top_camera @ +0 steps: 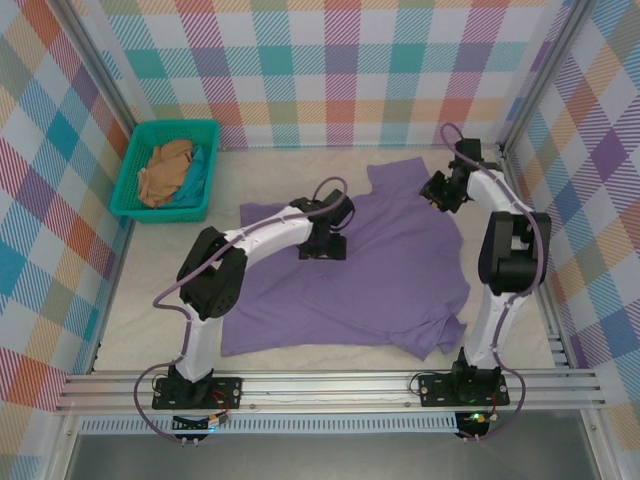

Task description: Fold and stack the t-shirts

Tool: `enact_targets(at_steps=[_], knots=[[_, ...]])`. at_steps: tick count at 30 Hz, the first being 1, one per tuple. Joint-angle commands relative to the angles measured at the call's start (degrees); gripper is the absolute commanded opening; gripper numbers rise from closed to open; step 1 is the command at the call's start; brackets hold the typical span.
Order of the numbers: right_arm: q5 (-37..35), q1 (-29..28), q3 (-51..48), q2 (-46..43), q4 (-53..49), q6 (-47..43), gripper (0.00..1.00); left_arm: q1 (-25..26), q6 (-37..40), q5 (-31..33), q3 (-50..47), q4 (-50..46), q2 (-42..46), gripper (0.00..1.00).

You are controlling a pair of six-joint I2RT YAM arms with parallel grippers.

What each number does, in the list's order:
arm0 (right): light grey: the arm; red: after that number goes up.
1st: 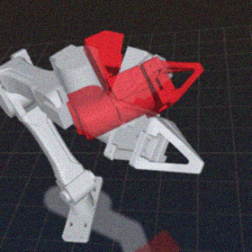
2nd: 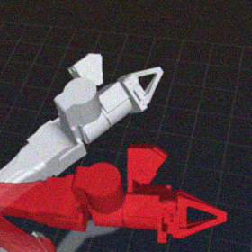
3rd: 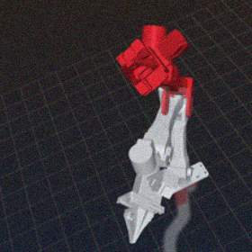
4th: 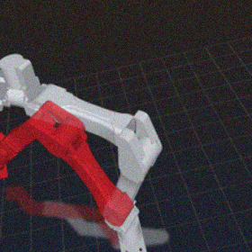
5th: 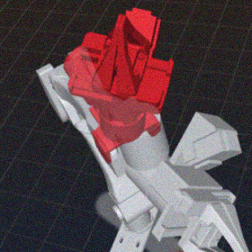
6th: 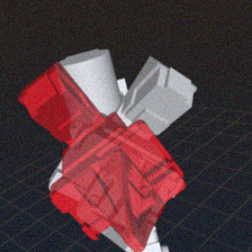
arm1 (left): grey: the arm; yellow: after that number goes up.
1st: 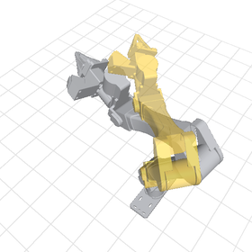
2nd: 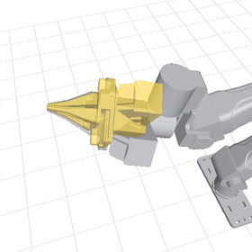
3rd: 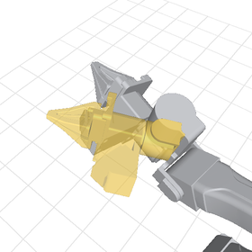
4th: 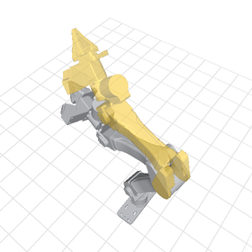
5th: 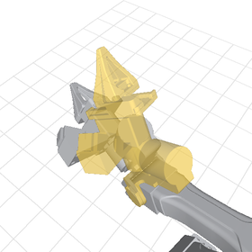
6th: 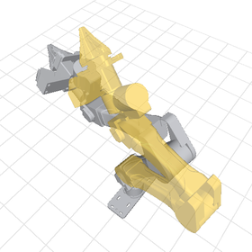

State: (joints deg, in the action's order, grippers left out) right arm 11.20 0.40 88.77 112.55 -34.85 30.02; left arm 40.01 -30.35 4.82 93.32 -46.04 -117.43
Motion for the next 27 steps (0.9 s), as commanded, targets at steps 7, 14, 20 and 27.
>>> enact_targets(at_steps=[7,14,20,27], knots=[[-1.13,-3.48,-17.09,-5.79,0.66,-0.85,0.32,-13.37,4.64,-1.36,-2.12,0.61,-2.45,0.65],[-1.08,-3.68,-12.71,0.05,-1.76,-1.12,0.32,-18.72,5.84,-2.89,3.20,1.50,-11.23,0.63],[-2.24,-3.36,0.64,9.78,-6.95,-1.81,0.32,-21.92,6.31,-5.14,11.23,0.02,-18.66,0.62],[-1.93,-2.49,21.36,22.65,-14.56,-1.83,0.32,-24.31,7.09,-7.25,26.17,-4.68,-27.57,0.62]])
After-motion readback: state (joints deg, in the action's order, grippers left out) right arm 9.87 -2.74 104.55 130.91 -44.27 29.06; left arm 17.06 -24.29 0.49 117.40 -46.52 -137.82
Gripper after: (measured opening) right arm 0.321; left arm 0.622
